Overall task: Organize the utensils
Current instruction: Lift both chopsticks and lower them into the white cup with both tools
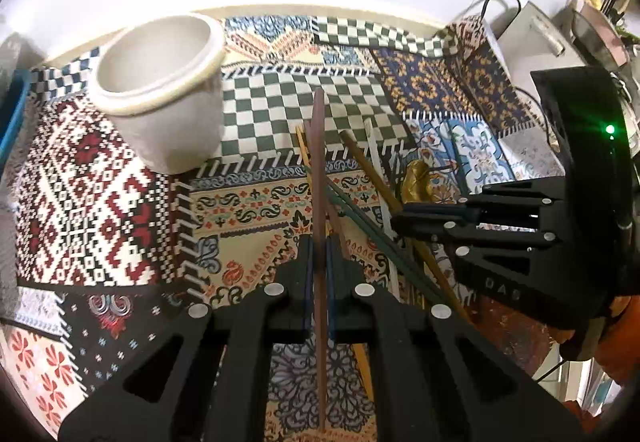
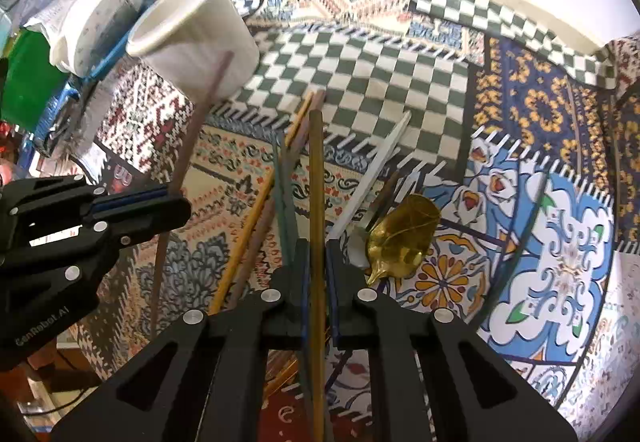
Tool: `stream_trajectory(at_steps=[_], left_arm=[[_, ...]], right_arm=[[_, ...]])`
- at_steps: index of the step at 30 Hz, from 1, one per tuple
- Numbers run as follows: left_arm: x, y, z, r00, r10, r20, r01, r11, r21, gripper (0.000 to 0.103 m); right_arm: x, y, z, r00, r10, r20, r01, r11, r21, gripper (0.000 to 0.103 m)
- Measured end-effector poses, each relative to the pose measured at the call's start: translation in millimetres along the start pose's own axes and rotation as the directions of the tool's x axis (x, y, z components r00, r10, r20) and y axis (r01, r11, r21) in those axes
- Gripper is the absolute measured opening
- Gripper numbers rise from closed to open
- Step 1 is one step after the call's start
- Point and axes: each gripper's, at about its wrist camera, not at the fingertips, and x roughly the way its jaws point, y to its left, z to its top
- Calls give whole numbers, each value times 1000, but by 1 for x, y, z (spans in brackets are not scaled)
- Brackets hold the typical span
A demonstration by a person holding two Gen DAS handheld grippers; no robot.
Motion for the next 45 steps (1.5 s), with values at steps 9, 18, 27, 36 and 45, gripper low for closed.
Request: stream_trajectory(at_steps=[9, 18, 27, 36, 45], left_arm=[[-47, 0, -20, 996, 20, 90, -19, 1000, -12, 4], [-80, -11, -25, 977, 55, 205, -46, 998, -45, 4], [-119, -2, -9, 929, 138, 343, -106, 988, -112, 4], [-152, 17, 15, 871, 217, 441, -155, 973, -172, 4], [-171, 34, 46, 815, 270, 513, -175, 958, -226, 4]], right_arm=[[-43, 3, -11, 992, -26, 120, 24, 1000, 19, 7], [-89, 8, -21, 970, -36, 239, 26, 999, 44, 7], [-131, 19, -4, 930, -22, 366, 9, 999, 37, 7], [-159, 39, 33, 878, 15, 479, -8, 1000, -16, 7], [-166, 63, 80, 833, 70, 549, -32, 996, -79, 7]])
